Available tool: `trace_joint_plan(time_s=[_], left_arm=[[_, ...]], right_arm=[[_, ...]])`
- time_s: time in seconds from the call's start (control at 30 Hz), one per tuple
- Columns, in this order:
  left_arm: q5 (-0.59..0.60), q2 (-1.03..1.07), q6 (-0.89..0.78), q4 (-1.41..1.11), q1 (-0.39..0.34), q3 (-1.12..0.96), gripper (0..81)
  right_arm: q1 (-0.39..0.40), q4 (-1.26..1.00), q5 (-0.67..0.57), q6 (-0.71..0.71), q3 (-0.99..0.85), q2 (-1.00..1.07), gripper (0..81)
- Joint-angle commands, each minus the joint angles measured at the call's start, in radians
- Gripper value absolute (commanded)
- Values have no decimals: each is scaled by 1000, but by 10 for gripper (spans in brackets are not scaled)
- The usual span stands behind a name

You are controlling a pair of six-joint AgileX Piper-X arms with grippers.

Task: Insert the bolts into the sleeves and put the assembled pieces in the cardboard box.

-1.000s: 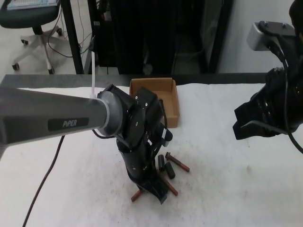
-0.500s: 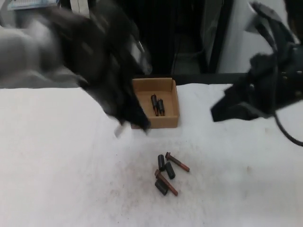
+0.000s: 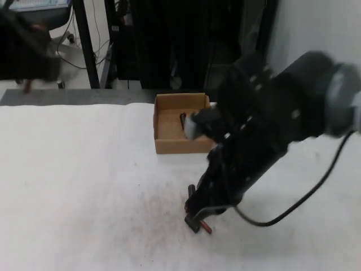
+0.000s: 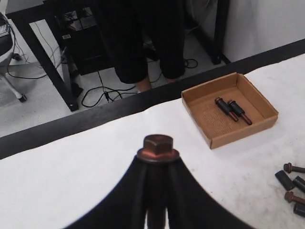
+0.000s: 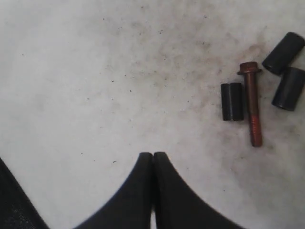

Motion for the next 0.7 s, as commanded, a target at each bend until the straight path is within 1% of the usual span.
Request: trace_joint_plan(time_s=[0.0,0.07,0.13,0.17,0.23,0.27,0.33,0.57,0.67], left_arm=[[-5,-95,-9,36,21,63,0],[-5,-135,-9,53,21,96,0],[-5,-161,-9,64,21,128,0],[-5,-170,-9,66,21,146,0],[-5,-184,-9,69,21,177,0],[-5,-186,-9,72,21,188,0],[-5,-187,-9,72,21,212,0],[-2,-187,-9,61,21,232,0],[-2,-187,-9,56,21,232,0]], right_arm=[[3,-37,1,-1,-4,18,25],[3,-53,1,9,-4,32,102],[3,-67,7,9,-4,36,202],[3,-75,30,9,-4,36,248],[3,-93,82,9,-4,36,306],[3,-101,101,9,-4,36,319],[3,-110,123,-4,-4,44,316],[3,-126,127,-43,-4,137,307],[3,-126,127,-89,-4,185,307]])
